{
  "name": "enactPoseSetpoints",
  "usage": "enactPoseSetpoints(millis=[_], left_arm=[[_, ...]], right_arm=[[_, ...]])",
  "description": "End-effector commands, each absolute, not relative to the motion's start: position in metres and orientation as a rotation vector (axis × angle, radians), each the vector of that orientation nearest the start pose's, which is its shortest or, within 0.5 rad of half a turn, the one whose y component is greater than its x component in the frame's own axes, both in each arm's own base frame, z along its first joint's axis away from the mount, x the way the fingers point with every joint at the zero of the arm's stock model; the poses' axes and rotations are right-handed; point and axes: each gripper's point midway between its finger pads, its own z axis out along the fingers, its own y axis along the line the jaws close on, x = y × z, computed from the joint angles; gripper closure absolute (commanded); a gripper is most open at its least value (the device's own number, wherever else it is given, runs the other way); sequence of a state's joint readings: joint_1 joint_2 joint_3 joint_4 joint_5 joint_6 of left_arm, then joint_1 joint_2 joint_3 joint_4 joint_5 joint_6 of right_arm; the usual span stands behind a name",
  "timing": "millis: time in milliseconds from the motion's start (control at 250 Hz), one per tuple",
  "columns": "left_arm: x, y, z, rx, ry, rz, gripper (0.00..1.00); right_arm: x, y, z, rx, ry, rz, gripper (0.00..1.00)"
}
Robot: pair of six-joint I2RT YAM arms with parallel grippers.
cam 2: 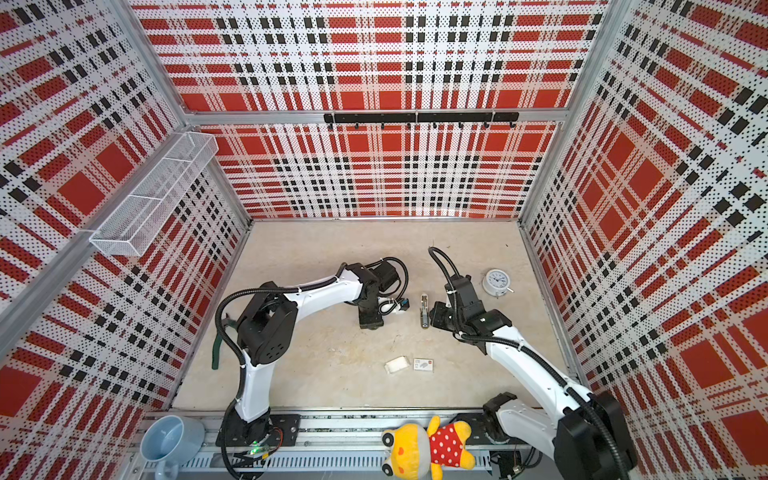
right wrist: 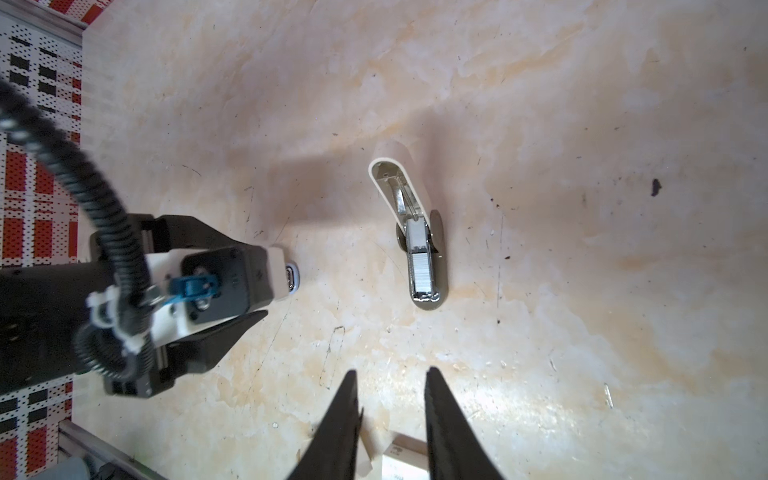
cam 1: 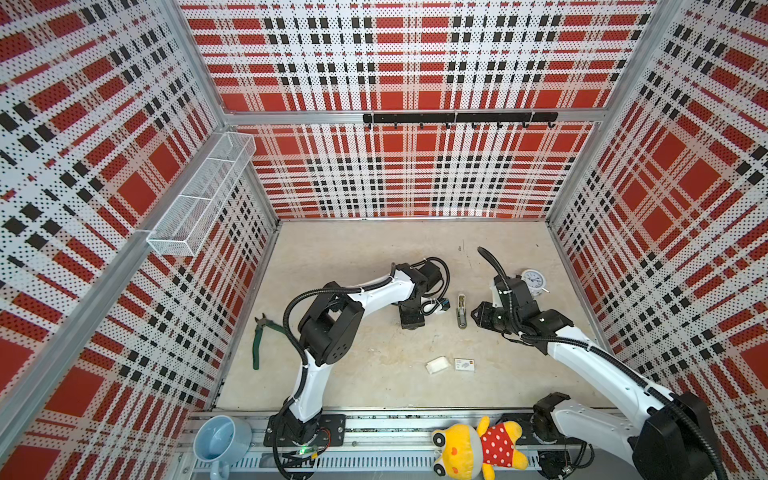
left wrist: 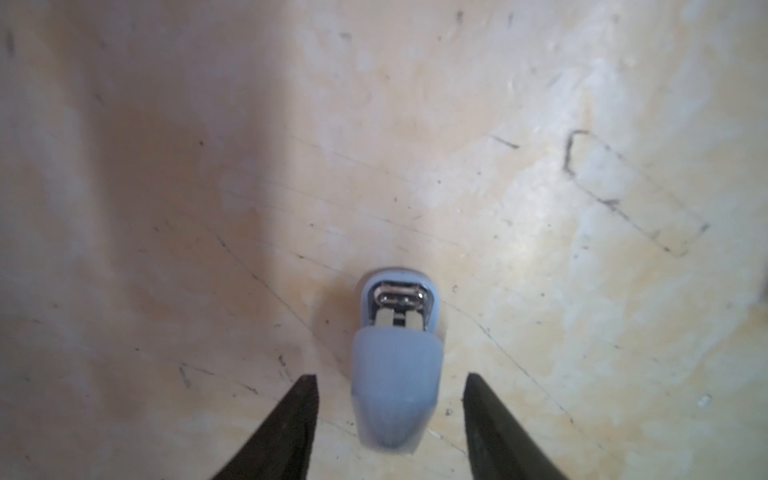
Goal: Load the staples into the stapler
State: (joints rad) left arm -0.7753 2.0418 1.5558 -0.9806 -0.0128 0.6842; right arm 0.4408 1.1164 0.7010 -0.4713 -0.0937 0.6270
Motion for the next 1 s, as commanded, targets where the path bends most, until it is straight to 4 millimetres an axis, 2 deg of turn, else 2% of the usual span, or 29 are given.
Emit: enactPoseSetpoints(millis=[0, 172, 364, 516, 672, 776, 992], left_arm=[[0.286, -0.283, 0.072, 1.997, 2.232, -0.045, 0.34], [0.276, -0.276, 0.093, 1.964, 2.245, -0.115, 0.32], [0.273, -0.261, 0.127, 1.818, 2.292, -0.276, 0.29], [0.280, -0.246, 0.152, 1.686, 2.303, -0.373, 0.24], [0.290, -0.230, 0.171, 1.585, 2.299, -0.402, 0.22], [0.295, -0.222, 0.178, 1.536, 2.303, -0.412, 0.21], [0.297, -0.210, 0.180, 1.459, 2.333, -0.479, 0.21]], right_arm=[[0.285, 0.143, 0.111, 0.147, 2.507, 0.501, 0.57], [0.299, 0.152, 0.094, 0.078, 2.547, 0.478, 0.51], [0.316, 0.165, 0.079, 0.024, 2.540, 0.494, 0.49], [0.324, 0.176, 0.072, -0.022, 2.530, 0.532, 0.48], [0.326, 0.178, 0.056, -0.044, 2.596, 0.451, 0.49], [0.329, 0.178, 0.048, -0.083, 2.608, 0.410, 0.49], [0.330, 0.178, 0.032, -0.107, 2.651, 0.328, 0.51]])
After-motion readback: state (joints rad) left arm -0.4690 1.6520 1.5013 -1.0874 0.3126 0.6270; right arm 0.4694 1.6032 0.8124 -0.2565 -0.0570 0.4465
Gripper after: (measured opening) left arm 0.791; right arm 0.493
